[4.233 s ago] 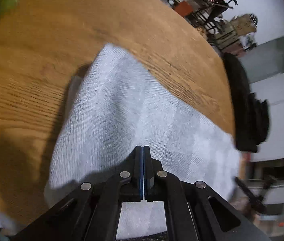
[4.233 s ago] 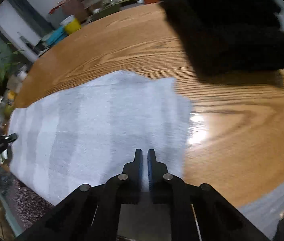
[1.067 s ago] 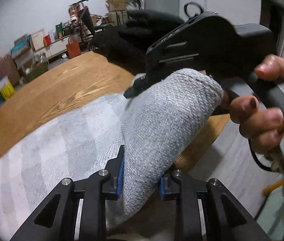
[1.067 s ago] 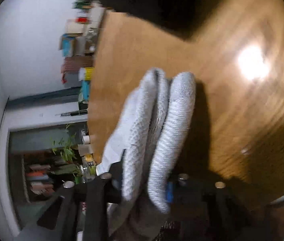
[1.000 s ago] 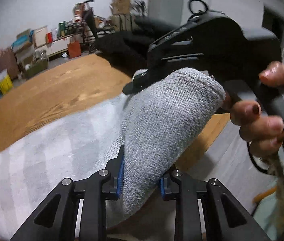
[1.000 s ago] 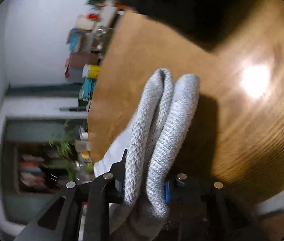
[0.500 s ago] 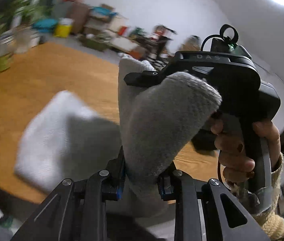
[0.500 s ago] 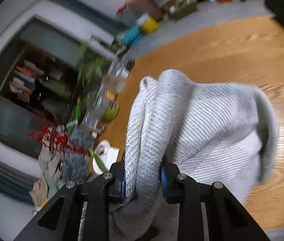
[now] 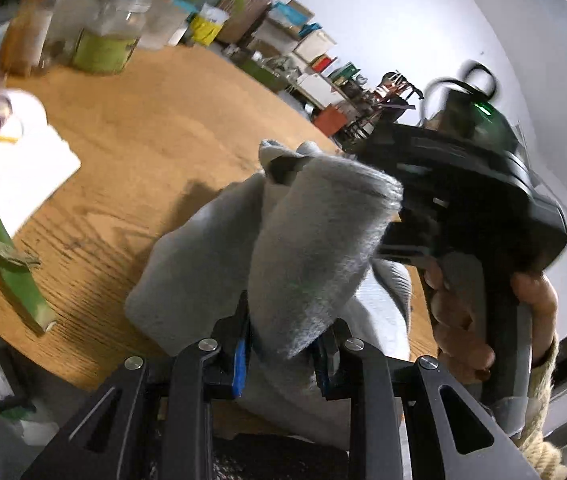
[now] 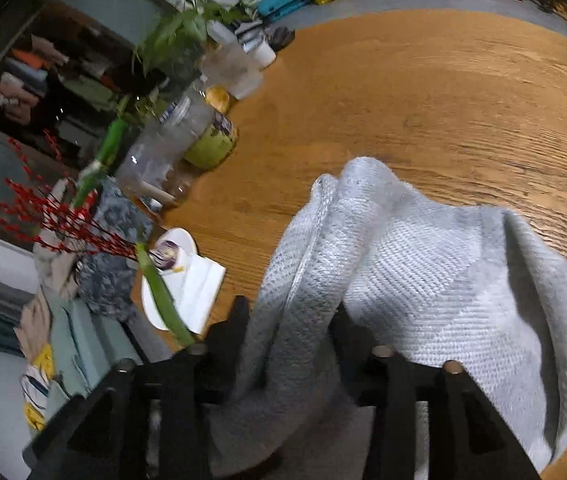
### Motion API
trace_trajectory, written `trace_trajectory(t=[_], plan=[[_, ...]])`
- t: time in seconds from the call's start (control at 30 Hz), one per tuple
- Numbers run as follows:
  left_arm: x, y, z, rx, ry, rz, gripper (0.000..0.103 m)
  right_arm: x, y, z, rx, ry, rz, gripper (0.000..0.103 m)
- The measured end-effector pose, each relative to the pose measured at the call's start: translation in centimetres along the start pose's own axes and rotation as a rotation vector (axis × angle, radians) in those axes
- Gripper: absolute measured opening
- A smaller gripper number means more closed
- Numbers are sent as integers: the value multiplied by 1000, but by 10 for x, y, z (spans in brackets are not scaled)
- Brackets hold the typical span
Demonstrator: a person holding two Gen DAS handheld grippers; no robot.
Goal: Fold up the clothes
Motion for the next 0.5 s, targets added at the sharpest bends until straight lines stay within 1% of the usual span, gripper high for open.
trace_trajectory(t=[0.03,0.07,0.1,0.13,0.17,0.2,0.23,0.27,0.3,0.37,0.43,0.5], plan=[[-1,-8,3,10,-14,-29,30,0,1,3,7,-7,-4,59],[-3,-16,5,23,-31,-68,34,0,1,6,13,-14,-9,60],[-5,-25,6,36,-47,-107,43,-1,2,4,29,-17,-12,60],[-5,-35,7,51,-63,-158,46,-4,3,-5,52,-11,-17,60],[-9,-38,4,33,-58,-208,47,-7,7,-17,62,10,-30,60],[-12,-41,2,15,-53,-258,49,-10,13,-34,63,41,-46,67],[-12,-43,-4,33,-38,-281,51,-12,22,-50,55,74,-54,77],[-12,-46,-10,52,-23,-303,57,-16,33,-66,40,114,-59,77],[-10,-46,-18,100,-2,-290,60,-19,43,-83,25,154,-65,77],[-3,-33,-40,165,49,-240,61,-26,69,-115,-18,221,-53,77],[1,-6,-47,182,40,-160,63,-35,95,-139,-36,264,-15,78],[6,21,-54,199,31,-79,68,-43,118,-149,-49,272,28,78]])
Point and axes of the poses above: each gripper's, at about its wrist camera, not at the fingertips, and z roughly the way its jaws point, y to its right, x to its top, the point moved 9 cm from there along z, roughly the way its jaws point, and after that the axes turned 7 degrees about z, right-handed, at the moved point
